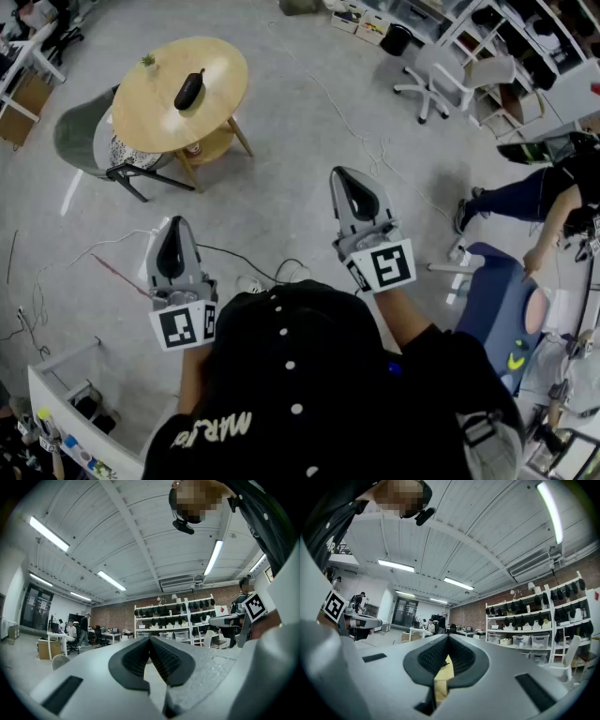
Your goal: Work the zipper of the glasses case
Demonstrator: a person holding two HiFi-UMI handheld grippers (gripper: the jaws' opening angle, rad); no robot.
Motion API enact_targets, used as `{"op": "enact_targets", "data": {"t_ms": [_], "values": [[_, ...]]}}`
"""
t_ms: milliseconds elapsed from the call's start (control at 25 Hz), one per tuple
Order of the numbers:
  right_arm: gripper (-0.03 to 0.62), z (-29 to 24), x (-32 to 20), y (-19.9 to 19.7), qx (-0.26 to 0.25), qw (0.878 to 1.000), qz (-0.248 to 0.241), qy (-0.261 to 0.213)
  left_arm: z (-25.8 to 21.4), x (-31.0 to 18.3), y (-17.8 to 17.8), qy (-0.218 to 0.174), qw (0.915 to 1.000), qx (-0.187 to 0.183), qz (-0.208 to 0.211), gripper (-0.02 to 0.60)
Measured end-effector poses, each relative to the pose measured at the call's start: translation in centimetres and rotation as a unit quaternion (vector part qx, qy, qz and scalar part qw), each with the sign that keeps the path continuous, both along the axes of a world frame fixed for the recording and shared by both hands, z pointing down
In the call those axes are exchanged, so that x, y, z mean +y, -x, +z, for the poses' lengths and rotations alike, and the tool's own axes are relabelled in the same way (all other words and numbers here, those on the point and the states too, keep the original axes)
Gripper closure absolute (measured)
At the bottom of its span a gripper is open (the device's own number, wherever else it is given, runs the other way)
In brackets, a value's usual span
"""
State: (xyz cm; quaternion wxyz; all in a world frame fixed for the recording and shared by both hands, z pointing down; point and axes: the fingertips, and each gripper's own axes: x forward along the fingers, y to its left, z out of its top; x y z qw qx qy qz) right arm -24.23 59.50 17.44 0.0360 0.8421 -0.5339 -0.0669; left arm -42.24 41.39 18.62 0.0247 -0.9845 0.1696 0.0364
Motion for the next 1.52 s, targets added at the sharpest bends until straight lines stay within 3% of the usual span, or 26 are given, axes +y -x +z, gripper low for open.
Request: {"op": "enact_targets", "data": {"t_ms": [240, 400, 520, 800, 880, 960, 1000, 1520], "values": [[0.595, -0.2, -0.7, 0.1, -0.005, 1.000, -0.008, 0.003, -0.1, -0.5, 0.0, 0.001, 1.0000, -0.004, -0.005, 0.578], [0.594, -0.2, -0.8, 0.3, -0.020, 0.999, -0.021, -0.014, -0.6, 0.2, 0.0, 0.014, 0.9996, 0.013, 0.018, 0.578], [0.594, -0.3, -1.1, 0.3, -0.025, 0.999, -0.028, -0.026, 0.1, -0.6, -0.1, 0.015, 0.9998, -0.008, -0.003, 0.578], [0.570, 0.6, -2.8, 0.3, -0.025, 0.999, -0.036, -0.011, 0.8, -1.9, -0.1, 0.003, 0.9998, -0.015, -0.012, 0.577], [0.515, 0.8, -3.7, 0.5, -0.030, 0.999, -0.044, -0.011, 1.0, -2.7, -0.1, 0.016, 0.9998, -0.010, -0.008, 0.537], [0.439, 0.6, -4.4, 0.6, -0.035, 0.998, -0.045, -0.017, 1.1, -3.7, -0.2, 0.026, 0.9996, -0.010, -0.009, 0.427], [0.425, 0.5, -4.7, 0.6, -0.037, 0.998, -0.042, -0.020, 1.1, -4.1, -0.1, 0.030, 0.9994, -0.011, -0.010, 0.403], [0.413, 2.2, -8.5, 2.0, -0.050, 0.999, 0.012, -0.010, 2.7, -9.5, 2.7, 0.041, 0.9985, -0.026, 0.025, 0.383]]}}
